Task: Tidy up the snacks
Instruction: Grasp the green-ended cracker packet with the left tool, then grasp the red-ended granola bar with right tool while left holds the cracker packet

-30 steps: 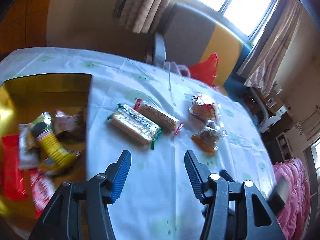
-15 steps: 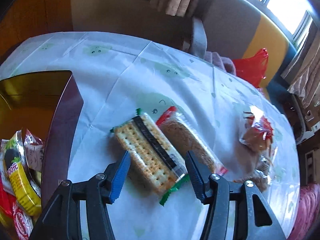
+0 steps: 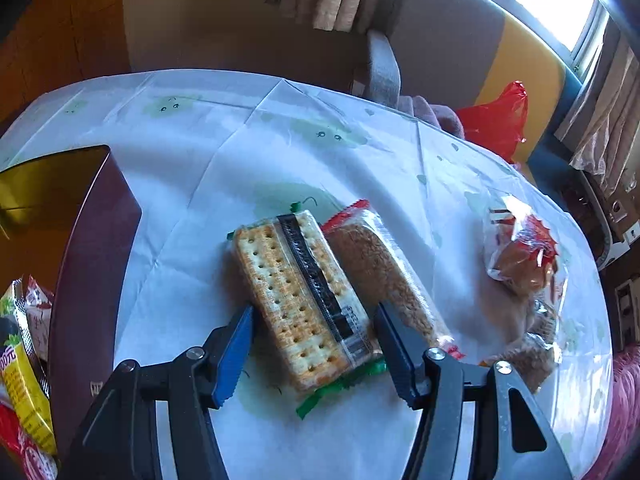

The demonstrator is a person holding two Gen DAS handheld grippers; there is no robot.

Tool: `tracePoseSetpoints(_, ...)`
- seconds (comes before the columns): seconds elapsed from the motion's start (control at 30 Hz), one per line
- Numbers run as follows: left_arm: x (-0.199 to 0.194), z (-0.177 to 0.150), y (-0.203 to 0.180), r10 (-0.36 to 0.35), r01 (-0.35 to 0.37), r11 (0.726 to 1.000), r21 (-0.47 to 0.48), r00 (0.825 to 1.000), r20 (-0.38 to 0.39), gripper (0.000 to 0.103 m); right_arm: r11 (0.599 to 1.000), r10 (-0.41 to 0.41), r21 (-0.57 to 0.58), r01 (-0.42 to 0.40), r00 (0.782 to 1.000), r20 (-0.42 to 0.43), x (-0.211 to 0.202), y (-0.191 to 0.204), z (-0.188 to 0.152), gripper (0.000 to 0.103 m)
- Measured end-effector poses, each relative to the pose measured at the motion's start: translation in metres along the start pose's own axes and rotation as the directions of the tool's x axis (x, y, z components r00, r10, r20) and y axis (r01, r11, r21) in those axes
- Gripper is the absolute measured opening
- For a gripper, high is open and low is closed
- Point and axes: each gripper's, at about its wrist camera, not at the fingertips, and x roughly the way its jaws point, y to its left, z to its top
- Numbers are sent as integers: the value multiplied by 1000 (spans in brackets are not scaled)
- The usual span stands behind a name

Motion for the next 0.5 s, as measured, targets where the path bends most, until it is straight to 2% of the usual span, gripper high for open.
tracePoseSetpoints(0.1,0,-9,-6,14,-18,995,98,999,45,59,1000,-1,-1,1,1000,-1,0,0,0,54)
tracePoseSetpoints(0.17,-7,-23,-4,14,-25,991,131,996,85,50,1000,1,1,-1,1000,-2,1,0,0,54)
tracePoseSetpoints(0.3,-24,-52,5,-15,-7,988,156,991,135,48,1000,3,1,-3,1000,-2,1,-1,1,54)
tracePoseSetpoints(0.4,-33,-66,15,-55,35,990,137,988,143,48,1000,4,2,-4,1000,-2,1,-1,0,54)
tracePoseSetpoints(0.5,-40,-79,18,-66,42,988,148,985,162,48,1000,6,3,-6,1000,-4,0,-1,1,54)
